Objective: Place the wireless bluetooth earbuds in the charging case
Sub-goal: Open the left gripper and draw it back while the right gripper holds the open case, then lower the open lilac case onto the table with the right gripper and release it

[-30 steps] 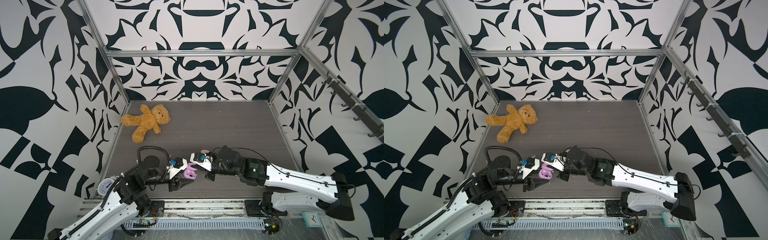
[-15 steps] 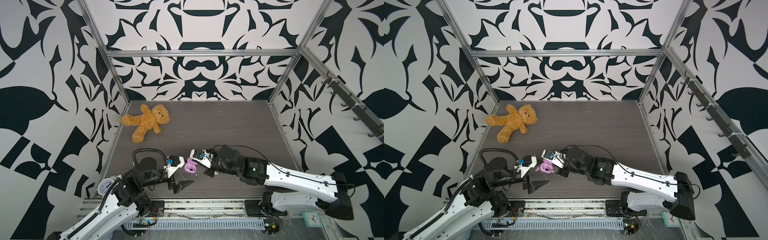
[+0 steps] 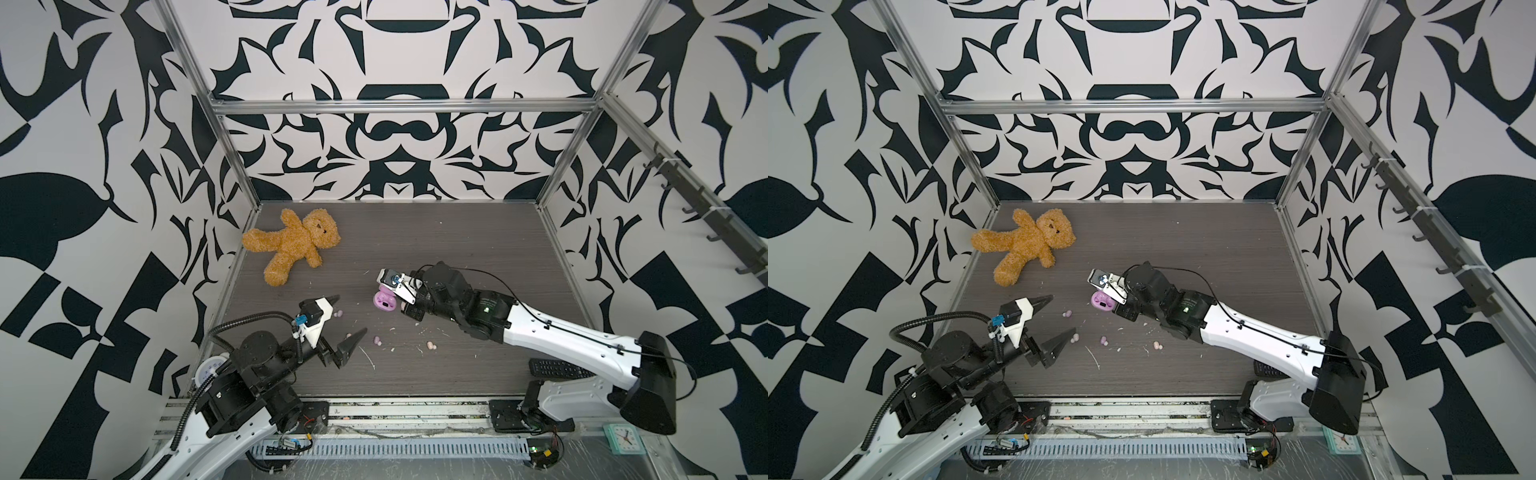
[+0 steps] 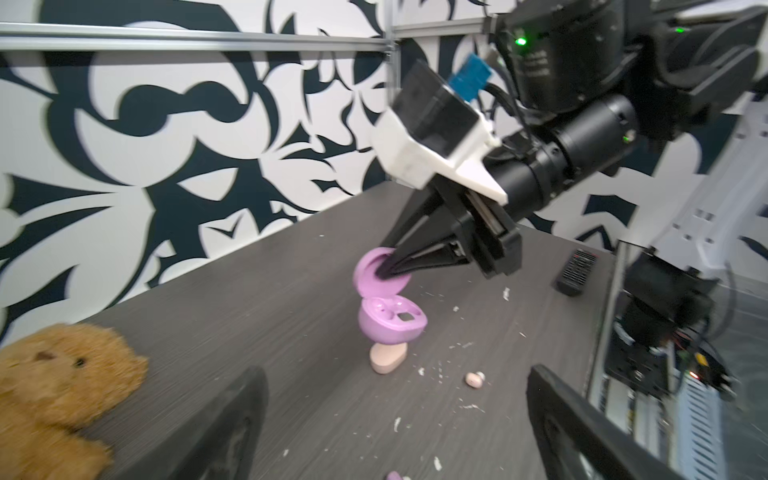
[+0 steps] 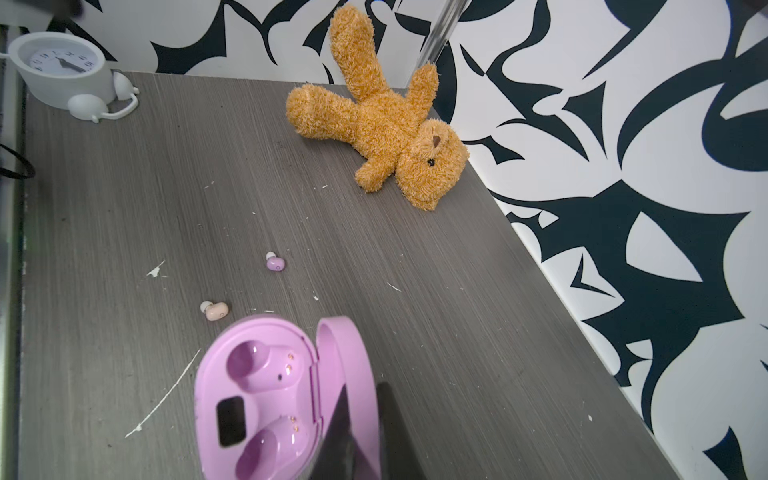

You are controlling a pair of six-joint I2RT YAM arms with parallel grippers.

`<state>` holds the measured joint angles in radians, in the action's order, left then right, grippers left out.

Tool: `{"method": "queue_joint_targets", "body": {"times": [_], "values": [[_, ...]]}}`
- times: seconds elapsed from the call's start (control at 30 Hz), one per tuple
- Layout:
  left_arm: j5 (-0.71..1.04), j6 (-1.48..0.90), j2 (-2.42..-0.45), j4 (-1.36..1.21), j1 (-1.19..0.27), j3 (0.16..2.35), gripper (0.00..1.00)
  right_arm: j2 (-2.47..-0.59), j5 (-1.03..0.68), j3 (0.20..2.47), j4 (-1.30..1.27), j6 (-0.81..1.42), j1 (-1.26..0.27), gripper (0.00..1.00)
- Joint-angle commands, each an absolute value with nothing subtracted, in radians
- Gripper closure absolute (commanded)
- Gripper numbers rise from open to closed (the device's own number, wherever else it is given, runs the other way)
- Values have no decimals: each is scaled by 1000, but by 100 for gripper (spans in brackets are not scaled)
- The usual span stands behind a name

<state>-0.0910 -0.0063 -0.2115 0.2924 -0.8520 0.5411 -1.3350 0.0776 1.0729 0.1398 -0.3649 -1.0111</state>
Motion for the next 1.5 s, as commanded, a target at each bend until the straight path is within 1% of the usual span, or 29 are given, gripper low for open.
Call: {"method": "queue_joint_targets", "body": {"times": [0.0,0.23,0.3,0.47,0.57,0.63,0.83,1.17,1.47], "values": [[-408,-125,-186,314,-853,549,1,-1392,57,1138,139,-434,-1001,100],[-776,-222,-225,389,-848,539,1,-1573,-2,1236,194,-538,-929,100],[-817,-233,-243,409,-837,540,1,-1633,2,1285,226,-569,-915,100],[-798,-224,-261,380,-791,521,1,-1784,47,1407,274,-631,-902,100],[-741,-206,-252,355,-779,501,1,-1857,68,1461,281,-658,-898,100],[-700,-173,-242,334,-779,487,1,-1895,68,1488,282,-672,-892,100],[-694,-163,-240,324,-779,477,1,-1991,70,1562,316,-717,-871,100],[-669,-145,-256,296,-779,464,1,-2064,32,1608,346,-753,-841,100],[-675,-129,-251,282,-779,456,1,-2085,10,1607,356,-758,-833,100]]}}
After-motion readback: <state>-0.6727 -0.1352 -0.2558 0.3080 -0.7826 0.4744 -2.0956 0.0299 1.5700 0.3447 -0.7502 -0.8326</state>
